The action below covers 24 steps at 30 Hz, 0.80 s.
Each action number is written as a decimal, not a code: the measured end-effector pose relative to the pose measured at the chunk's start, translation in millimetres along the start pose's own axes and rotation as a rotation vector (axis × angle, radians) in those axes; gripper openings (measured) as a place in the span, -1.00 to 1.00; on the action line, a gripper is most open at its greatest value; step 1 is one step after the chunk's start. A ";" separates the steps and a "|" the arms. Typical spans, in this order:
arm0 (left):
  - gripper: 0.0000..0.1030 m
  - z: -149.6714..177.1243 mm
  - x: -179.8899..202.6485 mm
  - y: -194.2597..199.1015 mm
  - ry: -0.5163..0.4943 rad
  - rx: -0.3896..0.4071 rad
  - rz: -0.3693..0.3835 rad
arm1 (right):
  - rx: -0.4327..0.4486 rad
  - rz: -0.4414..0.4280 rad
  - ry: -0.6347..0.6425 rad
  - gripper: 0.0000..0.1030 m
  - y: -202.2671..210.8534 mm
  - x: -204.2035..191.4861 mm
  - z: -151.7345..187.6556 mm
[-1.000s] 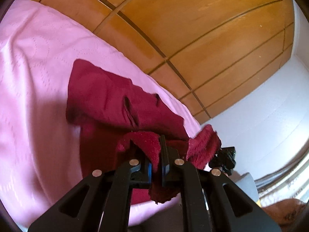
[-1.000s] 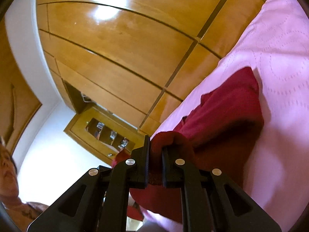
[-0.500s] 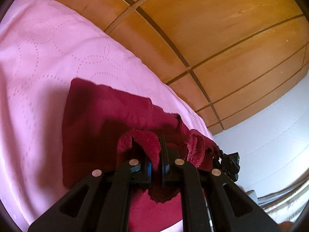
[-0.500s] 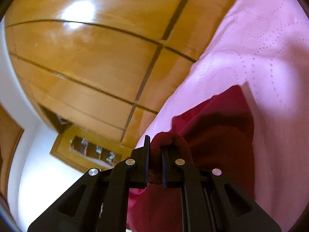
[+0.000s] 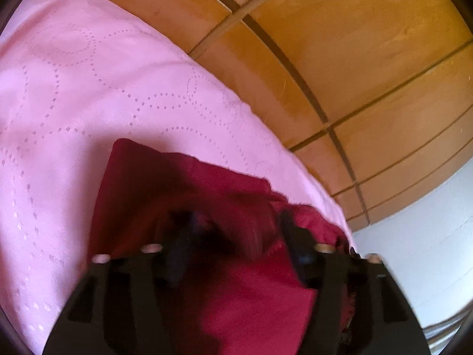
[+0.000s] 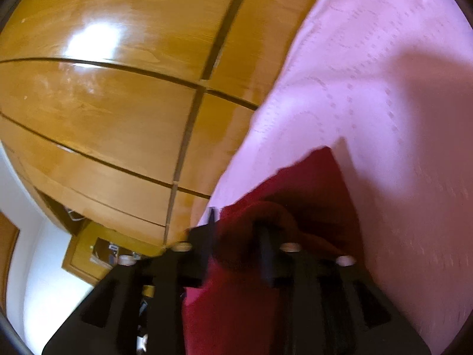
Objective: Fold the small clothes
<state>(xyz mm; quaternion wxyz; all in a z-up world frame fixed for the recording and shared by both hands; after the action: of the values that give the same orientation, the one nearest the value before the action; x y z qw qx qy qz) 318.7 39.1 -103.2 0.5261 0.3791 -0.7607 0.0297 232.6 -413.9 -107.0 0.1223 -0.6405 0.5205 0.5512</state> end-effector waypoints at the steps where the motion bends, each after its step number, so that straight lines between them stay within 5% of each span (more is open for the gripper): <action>1: 0.69 -2.2 2.5 6.3 -0.006 0.039 -0.025 | 0.018 0.010 0.016 0.41 3.8 -4.9 -2.4; 2: 0.72 -4.8 3.5 11.9 -0.013 0.073 -0.043 | 0.055 0.034 0.025 0.76 10.3 -9.5 -6.5; 6: 0.74 -11.2 7.0 32.3 -0.001 0.172 -0.114 | 0.162 0.112 0.062 0.78 37.2 -27.6 -18.3; 9: 0.75 -6.7 21.7 29.9 -0.089 0.170 -0.160 | 0.179 0.155 0.186 0.78 40.0 -55.7 -10.6; 16: 0.76 24.2 14.4 -3.8 -0.198 0.061 -0.266 | 0.106 0.428 0.696 0.78 -12.0 -105.9 48.6; 18: 0.74 38.0 -1.7 -4.8 -0.227 0.034 -0.339 | 0.088 0.470 0.751 0.78 -24.7 -98.1 56.4; 24: 0.73 66.6 2.9 9.3 -0.358 0.032 -0.382 | -0.048 0.633 0.836 0.84 -71.9 -55.1 84.4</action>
<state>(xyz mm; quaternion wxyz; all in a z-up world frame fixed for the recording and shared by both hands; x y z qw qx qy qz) 260.7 14.5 -127.1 0.3731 0.5233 -0.7557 -0.1259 249.7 -292.1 -121.6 -0.2831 -0.6197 0.6801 0.2706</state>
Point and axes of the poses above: each gripper's, at about its wrist camera, not at the fingertips, and y roughly against the way its jaws point, x to its right, z to its underside, the point moved 6 cm from there along -y, roughly the way its jaws point, and after that the axes turned 12 degrees about z, right-handed, at the moved point
